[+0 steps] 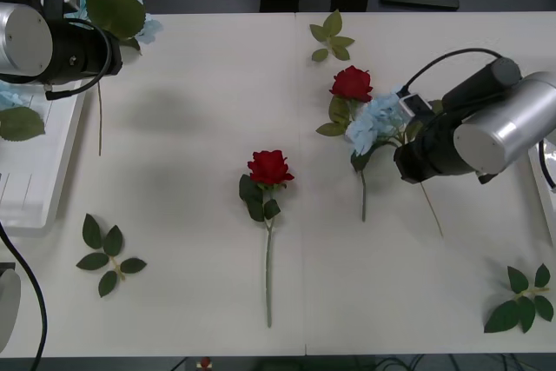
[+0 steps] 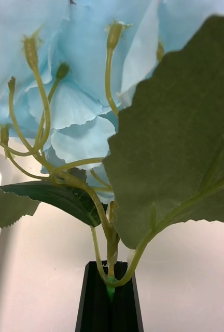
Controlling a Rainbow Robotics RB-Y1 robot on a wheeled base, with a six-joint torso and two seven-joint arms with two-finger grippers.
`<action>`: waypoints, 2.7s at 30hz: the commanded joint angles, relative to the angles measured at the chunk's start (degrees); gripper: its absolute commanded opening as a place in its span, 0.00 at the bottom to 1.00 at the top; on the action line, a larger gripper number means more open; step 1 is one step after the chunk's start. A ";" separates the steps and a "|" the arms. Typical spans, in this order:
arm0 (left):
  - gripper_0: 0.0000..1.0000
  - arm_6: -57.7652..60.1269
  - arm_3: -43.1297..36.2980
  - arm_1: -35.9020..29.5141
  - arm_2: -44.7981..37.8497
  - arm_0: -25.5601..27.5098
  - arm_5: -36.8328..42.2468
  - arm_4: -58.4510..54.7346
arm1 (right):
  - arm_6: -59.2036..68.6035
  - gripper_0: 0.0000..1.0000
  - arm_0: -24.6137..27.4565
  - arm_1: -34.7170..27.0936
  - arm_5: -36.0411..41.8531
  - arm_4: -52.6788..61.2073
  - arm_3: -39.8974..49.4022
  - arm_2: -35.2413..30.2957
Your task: Place the red flowers into the right box and the blue flowers into the left box. If a person shows an open palm, hand one flower to the person first, then continue sorting.
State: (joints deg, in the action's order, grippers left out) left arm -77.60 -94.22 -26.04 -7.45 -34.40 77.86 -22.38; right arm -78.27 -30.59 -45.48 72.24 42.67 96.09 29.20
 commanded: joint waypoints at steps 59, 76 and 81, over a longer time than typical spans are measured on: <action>0.00 -0.89 -2.02 -0.33 -0.29 -0.31 0.19 -0.38 | -45.12 0.00 -18.63 24.47 -45.34 23.34 -1.34 -22.60; 0.00 -0.89 -2.02 -0.41 -0.38 -0.31 0.19 -0.21 | -48.90 0.00 -21.00 24.56 -51.76 24.57 -5.65 -17.95; 0.00 -0.89 -2.02 -0.41 -0.38 -0.31 0.19 -0.21 | -49.52 0.63 -21.00 24.56 -51.76 24.57 -5.65 -17.86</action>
State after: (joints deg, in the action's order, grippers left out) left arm -77.60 -94.23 -26.04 -7.45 -34.40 77.86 -22.54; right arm -125.23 -49.64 -22.10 20.68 67.22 89.09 12.14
